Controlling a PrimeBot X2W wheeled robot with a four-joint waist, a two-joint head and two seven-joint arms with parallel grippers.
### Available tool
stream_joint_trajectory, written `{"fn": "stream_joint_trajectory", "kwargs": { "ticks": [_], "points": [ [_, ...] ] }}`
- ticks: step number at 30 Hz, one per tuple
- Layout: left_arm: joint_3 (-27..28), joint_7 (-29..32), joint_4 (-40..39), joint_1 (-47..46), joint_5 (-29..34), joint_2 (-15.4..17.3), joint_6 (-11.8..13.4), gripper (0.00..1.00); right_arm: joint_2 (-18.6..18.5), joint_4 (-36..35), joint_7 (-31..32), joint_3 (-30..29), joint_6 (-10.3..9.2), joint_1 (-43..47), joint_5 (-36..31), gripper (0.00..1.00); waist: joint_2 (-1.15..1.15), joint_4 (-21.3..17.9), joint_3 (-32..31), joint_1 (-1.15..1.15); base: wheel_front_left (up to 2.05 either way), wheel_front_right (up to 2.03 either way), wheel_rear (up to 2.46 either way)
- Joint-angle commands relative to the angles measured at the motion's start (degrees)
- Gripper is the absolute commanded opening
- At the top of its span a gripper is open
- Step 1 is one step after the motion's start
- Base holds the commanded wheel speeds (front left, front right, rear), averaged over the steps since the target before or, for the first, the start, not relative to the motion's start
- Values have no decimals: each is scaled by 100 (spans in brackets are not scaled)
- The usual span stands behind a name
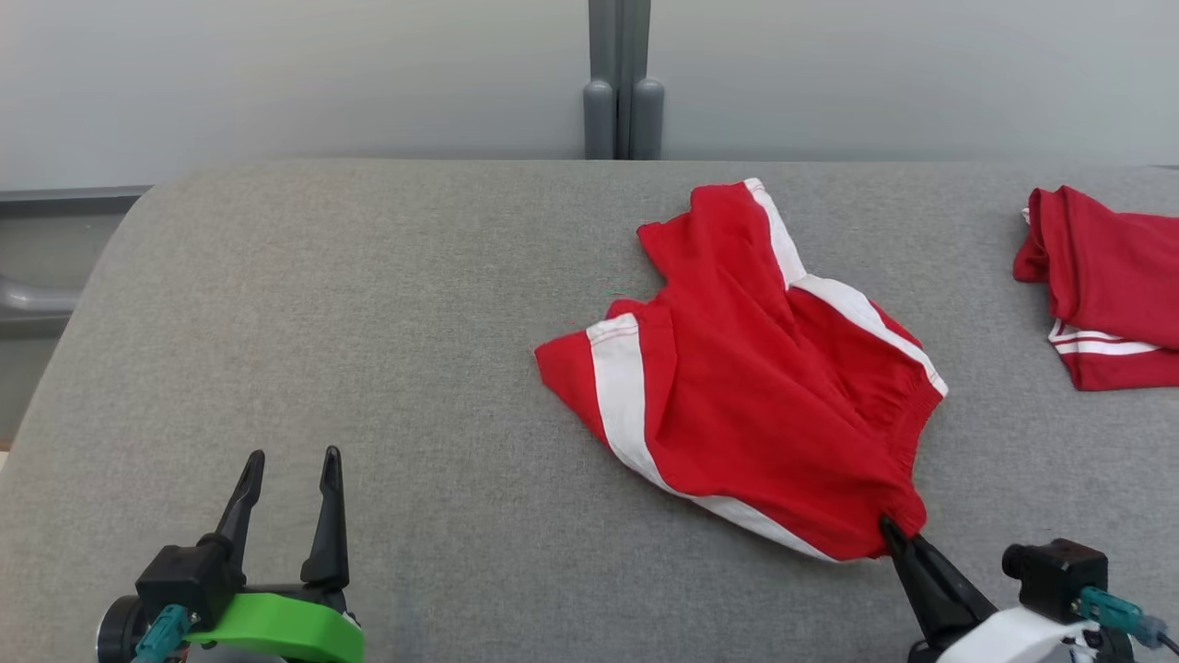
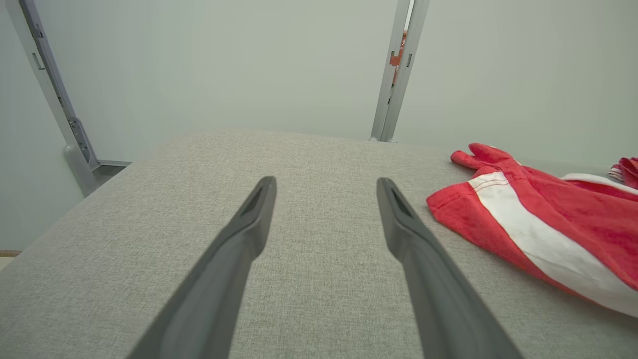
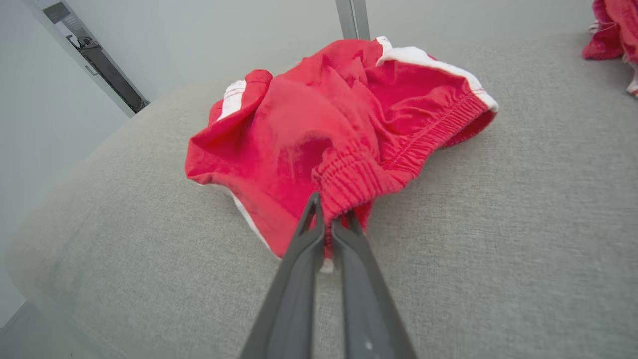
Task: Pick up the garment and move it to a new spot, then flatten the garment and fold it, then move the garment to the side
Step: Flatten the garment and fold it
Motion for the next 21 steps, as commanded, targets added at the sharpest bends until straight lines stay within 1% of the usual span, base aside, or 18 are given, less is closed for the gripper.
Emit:
{"fn": "stream_joint_trajectory", "kwargs": {
  "ticks": [1,4,6,9,11,13,17,21],
  "points": [
    [17,1,-15,86,-7,-12,-18,100,27,-256,149,-134,-6,214,-82,0,0,-105,-46,0,0,0,0],
    [3,1,-33,115,2,-34,-18,100,110,-763,508,-550,-6,608,-174,0,0,-172,-59,0,0,0,0],
    [-22,1,-27,107,5,-41,-18,100,224,-977,624,-744,-6,684,-172,0,0,-187,-66,0,0,0,0],
    [-58,1,-24,70,15,-49,-18,100,221,-1097,770,-915,-5,610,-263,0,0,-174,-75,0,0,0,0],
    [-96,1,-17,30,15,-43,-18,100,185,-1071,837,-907,-3,444,-335,0,0,-141,-67,0,0,0,0],
    [-132,1,-15,-24,4,-6,-18,100,155,-968,818,-879,-3,227,-351,0,0,-95,-40,0,0,0,0],
    [-179,1,-21,-104,2,19,-18,100,24,-516,785,-804,-4,-374,-416,0,0,27,60,0,0,0,0],
    [-225,1,-3,-201,-33,38,-18,100,-110,245,733,-723,-4,-1111,-468,0,0,164,207,0,0,0,0]
  ]
}}
